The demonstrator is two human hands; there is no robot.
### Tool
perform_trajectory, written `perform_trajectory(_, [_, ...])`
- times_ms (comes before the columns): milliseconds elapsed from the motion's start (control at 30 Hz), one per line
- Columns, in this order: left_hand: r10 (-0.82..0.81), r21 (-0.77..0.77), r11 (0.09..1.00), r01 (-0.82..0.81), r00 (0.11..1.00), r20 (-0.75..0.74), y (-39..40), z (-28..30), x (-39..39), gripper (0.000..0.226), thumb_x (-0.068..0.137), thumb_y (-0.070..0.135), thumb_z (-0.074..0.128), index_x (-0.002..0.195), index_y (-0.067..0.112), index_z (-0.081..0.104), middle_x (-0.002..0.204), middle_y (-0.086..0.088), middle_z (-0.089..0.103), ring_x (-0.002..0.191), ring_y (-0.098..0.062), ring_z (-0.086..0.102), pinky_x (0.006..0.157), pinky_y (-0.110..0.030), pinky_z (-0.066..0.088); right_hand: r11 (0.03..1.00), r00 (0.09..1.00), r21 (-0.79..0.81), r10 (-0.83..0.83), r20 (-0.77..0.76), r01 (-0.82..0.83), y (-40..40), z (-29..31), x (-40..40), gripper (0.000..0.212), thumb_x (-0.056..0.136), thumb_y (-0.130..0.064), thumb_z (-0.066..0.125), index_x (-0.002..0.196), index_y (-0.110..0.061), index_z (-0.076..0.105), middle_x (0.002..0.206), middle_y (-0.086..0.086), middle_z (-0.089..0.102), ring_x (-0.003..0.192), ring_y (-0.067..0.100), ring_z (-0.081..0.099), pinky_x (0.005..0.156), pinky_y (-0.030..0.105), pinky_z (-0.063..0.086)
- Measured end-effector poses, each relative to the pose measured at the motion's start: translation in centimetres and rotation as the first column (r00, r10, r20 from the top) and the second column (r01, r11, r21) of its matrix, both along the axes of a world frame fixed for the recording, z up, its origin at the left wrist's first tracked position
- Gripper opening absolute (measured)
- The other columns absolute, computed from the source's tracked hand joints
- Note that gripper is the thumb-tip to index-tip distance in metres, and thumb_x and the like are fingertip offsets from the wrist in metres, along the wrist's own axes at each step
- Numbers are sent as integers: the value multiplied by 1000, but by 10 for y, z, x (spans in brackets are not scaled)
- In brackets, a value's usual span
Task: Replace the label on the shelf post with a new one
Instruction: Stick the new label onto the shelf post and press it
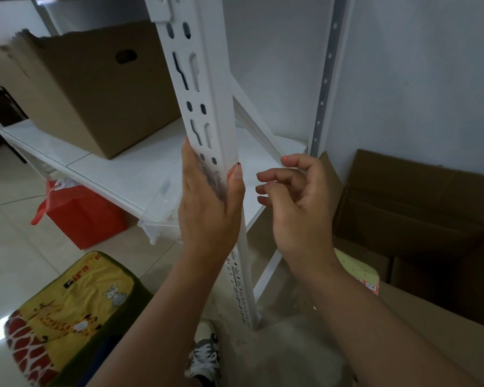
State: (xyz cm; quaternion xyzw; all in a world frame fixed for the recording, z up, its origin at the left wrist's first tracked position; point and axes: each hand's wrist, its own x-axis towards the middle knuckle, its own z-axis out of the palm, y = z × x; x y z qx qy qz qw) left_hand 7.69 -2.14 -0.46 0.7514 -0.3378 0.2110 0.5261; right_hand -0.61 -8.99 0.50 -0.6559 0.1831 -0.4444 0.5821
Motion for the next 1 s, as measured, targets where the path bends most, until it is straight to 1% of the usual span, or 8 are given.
perform_trajectory(67, [-11,-16,1000,10,1000,-28,0,0,2,73,93,47,49,149,16,14,145,-2,39,111,15,44,77,-1,42,1000,1000,-2,1,-4,-1,-2,0,-1,28,94,-8,57,103,-33,47,90,-13,68,87,10,68,82,32,59])
perform_trajectory(167, [32,-15,999,-33,996,-78,-2,0,1,78,86,56,55,145,26,14,139,-3,44,114,-12,56,79,-18,52,1000,1000,-1,11,-12,-11,-2,-2,-1,27,94,-10,57,104,-33,47,90,-11,69,87,11,68,82,31,58])
perform_trajectory(233, [100,5,995,-100,993,-55,-4,0,2,73,88,52,57,141,25,16,135,-6,49,109,-19,60,74,-15,50,1000,1000,-5,11,-21,-11,-2,-2,-1,27,94,-10,57,105,-32,47,90,-11,69,87,11,68,82,31,58])
perform_trajectory(300, [139,20,990,-139,990,-27,-5,1,2,66,88,51,56,136,29,17,129,-7,53,102,-21,63,70,-15,49,1000,1000,-6,14,-26,-14,-2,-3,-1,27,94,-9,57,105,-31,47,89,-10,69,86,12,69,81,30,58])
perform_trajectory(433, [158,31,987,-157,986,-46,-6,3,-1,58,88,51,55,129,38,17,124,-5,55,98,-22,64,73,-29,57,1000,999,-7,23,-24,-23,-3,-4,-4,25,93,-7,57,106,-27,47,89,-5,69,85,13,69,81,31,58])
perform_trajectory(700, [118,21,993,-117,990,-81,-2,7,0,68,83,60,59,129,23,25,113,-1,56,87,-17,65,68,-19,55,999,998,-8,35,-45,-35,-5,-7,-7,29,93,-6,57,104,-31,47,87,-6,69,88,11,68,82,31,58])
perform_trajectory(867, [144,35,989,-142,987,-71,-3,9,-2,61,88,53,55,127,13,30,103,-2,56,73,-11,58,61,-9,40,999,997,-12,48,-56,-48,-6,-10,-7,28,93,-5,57,105,-29,47,87,-4,69,88,11,68,82,30,58])
perform_trajectory(1000, [93,11,996,-92,993,-74,-1,8,0,65,86,56,57,128,16,29,109,2,54,82,-12,60,70,-16,52,999,997,-21,40,-66,-41,-6,-11,-7,30,93,-7,57,102,-33,47,86,-8,69,88,8,68,79,23,57])
